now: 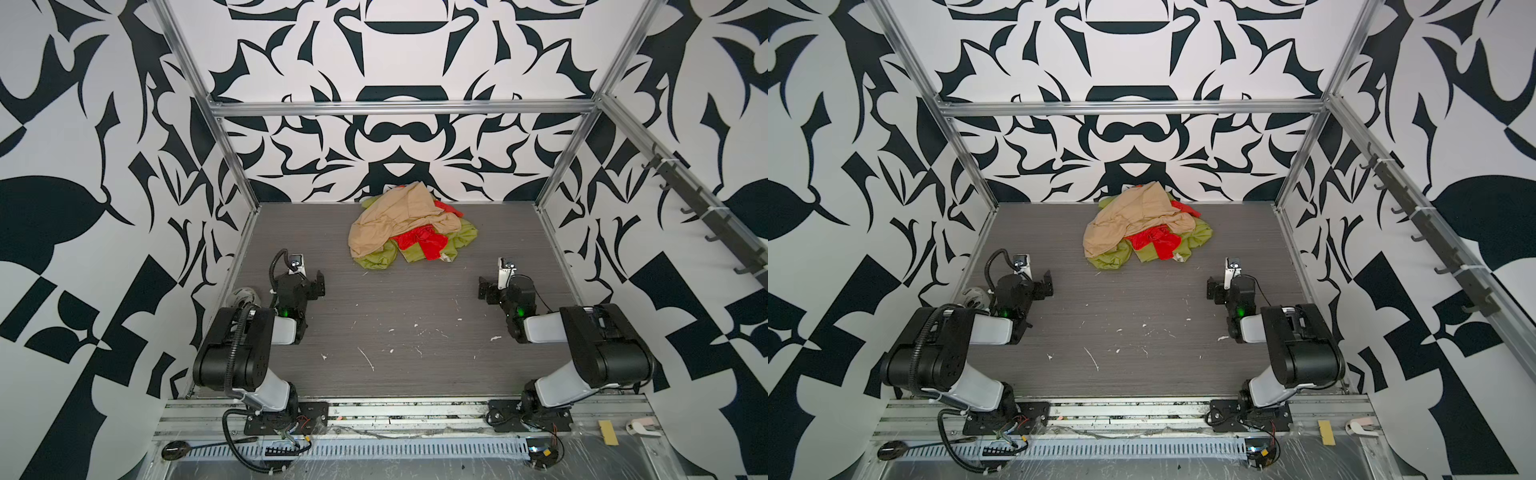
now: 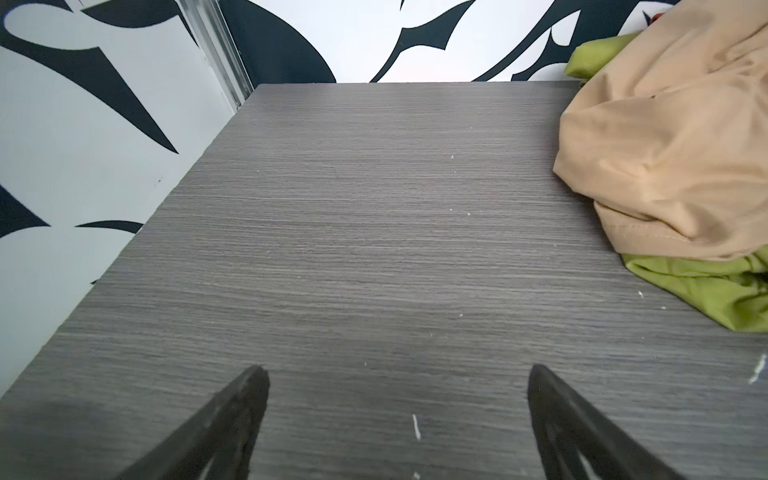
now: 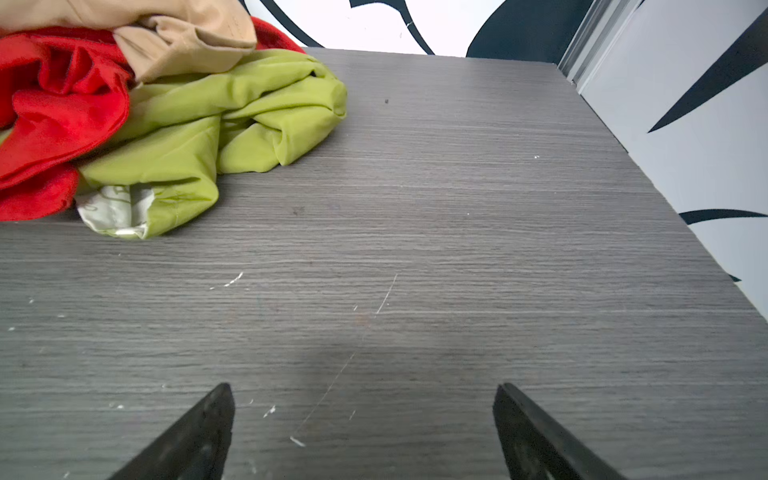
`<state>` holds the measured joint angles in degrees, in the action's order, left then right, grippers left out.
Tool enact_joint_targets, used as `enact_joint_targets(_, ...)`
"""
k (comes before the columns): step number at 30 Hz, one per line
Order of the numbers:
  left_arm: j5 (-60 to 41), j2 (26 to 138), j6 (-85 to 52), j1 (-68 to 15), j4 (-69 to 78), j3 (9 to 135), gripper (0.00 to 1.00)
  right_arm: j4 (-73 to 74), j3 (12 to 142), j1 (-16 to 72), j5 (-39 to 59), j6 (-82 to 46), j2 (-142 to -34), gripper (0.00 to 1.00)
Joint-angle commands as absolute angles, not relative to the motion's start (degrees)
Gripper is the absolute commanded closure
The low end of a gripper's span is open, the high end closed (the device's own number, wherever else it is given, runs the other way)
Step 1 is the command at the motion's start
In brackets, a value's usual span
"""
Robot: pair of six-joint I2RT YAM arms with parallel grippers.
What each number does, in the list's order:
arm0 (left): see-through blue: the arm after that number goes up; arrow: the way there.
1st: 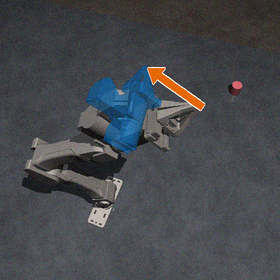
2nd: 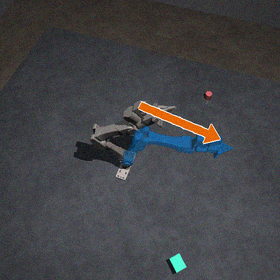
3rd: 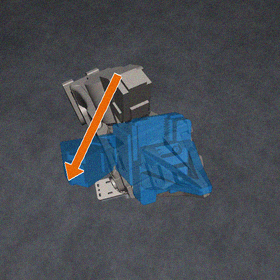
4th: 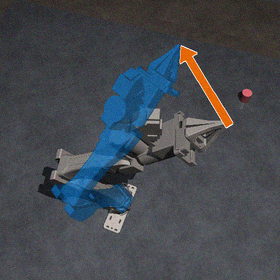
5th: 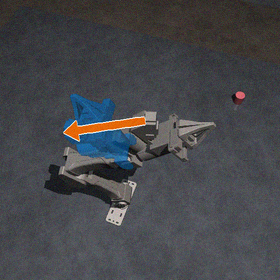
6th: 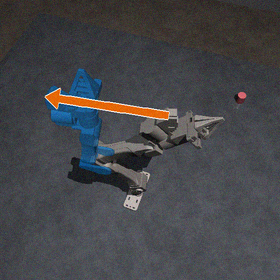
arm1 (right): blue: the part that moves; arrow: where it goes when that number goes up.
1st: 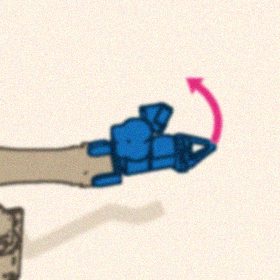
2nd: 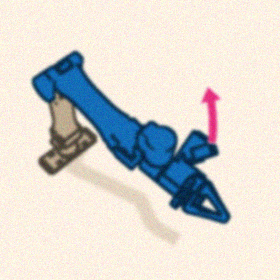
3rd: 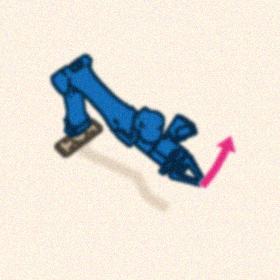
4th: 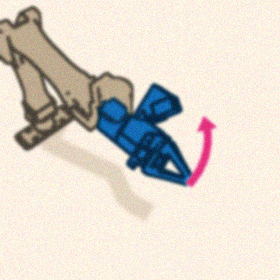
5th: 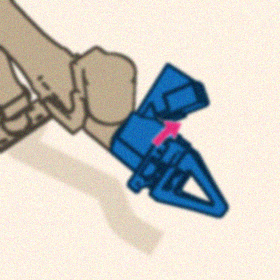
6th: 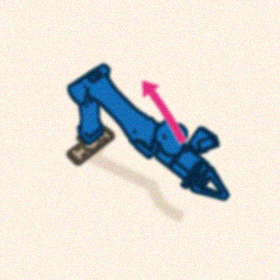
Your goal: Pick out a specific cloth from the pile
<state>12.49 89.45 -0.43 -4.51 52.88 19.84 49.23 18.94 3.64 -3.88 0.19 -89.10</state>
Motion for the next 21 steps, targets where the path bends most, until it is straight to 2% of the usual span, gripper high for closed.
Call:
enact_joint_targets(1, 12.71, 90.20, -0.93, -4.49, 54.10, 21.07, 0.01, 51.68, 20.65, 4.00, -3.95, 0.66, -89.03, 0.00)
enact_joint_targets(21, 12.58, 90.04, -0.75, -4.52, 54.10, 20.92, 0.01, 51.94, 20.30, 3.96, -4.48, 0.47, -88.78, 0.01)
